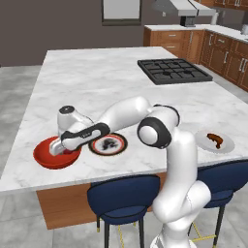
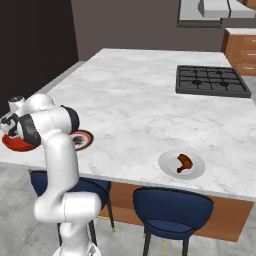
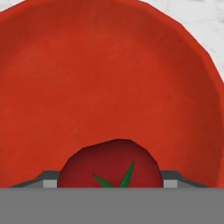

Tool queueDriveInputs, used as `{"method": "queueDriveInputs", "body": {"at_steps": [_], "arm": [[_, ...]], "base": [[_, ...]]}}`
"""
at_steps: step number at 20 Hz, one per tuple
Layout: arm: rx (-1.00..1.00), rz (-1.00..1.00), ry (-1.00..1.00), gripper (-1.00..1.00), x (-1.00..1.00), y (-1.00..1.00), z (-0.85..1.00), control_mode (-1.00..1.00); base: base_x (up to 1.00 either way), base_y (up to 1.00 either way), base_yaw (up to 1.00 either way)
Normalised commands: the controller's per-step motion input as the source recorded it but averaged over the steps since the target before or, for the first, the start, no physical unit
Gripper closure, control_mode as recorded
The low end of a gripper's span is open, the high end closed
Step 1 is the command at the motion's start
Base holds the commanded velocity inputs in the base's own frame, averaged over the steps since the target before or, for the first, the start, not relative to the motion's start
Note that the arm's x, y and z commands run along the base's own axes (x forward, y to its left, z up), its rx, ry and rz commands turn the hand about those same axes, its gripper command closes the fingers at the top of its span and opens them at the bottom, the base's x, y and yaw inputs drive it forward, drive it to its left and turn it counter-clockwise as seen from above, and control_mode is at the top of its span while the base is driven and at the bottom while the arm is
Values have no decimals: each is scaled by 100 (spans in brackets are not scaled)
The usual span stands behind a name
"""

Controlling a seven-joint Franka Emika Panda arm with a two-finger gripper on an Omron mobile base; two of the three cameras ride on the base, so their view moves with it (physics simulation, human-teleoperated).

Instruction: Pick the chicken drumstick and tomato from their plates and place them in the bowl. Then put the bowl in the fridge.

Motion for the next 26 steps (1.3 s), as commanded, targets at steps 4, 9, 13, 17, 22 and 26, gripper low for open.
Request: {"method": "queueDriveInputs", "body": {"at_steps": [4,9,13,17,22,26], "arm": [[0,-4,1,100,14,5,-12,-100],[0,-4,0,100,12,8,-14,-100],[0,-3,0,100,11,9,-14,-100],[0,-2,0,100,11,10,-14,-100],[0,0,0,-100,11,8,-11,-100],[0,0,0,-100,5,0,-2,-100]], "base": [[0,0,0],[0,0,0],[0,0,0],[0,0,0],[0,0,0],[0,0,0]]}}
